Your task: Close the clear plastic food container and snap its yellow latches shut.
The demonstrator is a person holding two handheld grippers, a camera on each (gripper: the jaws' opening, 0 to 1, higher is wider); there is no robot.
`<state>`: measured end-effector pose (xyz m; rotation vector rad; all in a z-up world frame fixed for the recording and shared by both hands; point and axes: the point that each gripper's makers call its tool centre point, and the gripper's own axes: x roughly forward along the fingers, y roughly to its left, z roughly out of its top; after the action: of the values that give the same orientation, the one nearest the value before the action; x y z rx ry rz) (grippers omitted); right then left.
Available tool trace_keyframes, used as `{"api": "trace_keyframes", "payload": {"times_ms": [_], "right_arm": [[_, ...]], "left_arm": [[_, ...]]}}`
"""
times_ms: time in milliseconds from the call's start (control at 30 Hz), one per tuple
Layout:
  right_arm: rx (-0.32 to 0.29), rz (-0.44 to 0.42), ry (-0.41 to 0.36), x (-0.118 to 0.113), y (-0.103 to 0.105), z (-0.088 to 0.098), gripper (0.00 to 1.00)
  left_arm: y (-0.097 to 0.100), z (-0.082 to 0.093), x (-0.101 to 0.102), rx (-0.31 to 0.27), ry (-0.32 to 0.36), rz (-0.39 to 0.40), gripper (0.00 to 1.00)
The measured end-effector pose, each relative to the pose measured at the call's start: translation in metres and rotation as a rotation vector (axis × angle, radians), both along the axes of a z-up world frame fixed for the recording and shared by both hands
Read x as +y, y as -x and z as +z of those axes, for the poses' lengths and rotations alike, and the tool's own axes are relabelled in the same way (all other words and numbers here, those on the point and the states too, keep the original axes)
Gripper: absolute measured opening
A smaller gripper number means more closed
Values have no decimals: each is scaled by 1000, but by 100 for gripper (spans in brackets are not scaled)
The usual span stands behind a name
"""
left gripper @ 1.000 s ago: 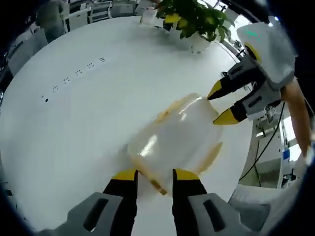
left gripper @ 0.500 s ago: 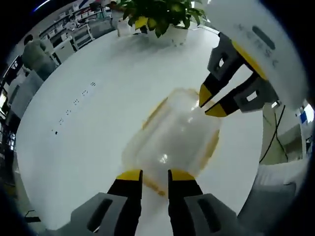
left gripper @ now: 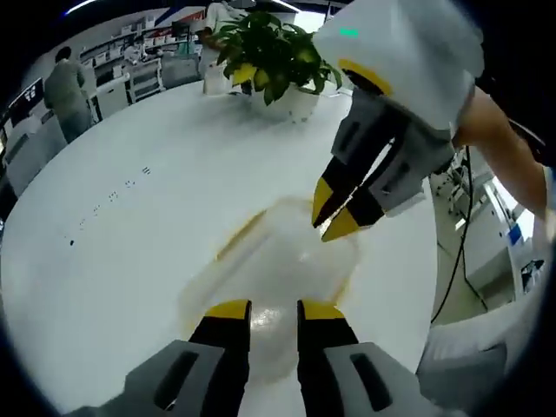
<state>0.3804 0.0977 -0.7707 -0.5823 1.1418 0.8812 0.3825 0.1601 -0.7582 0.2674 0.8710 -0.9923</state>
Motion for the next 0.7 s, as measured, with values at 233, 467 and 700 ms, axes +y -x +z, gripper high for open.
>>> {"api": "trace_keyframes", "payload": {"times_ms": [233,467,700], "right_arm": [[-47,-38,-83,16,-16,9,0],[-71,-58,-127,32,-27,9,0],[-79,-67,-138,41,-36,4,0]], "left_arm": [[8,2,-16,23,91,-3,8],[10,-1,-19,25,123,24,0],[10,-3,-20,-5,122,9,0]]}}
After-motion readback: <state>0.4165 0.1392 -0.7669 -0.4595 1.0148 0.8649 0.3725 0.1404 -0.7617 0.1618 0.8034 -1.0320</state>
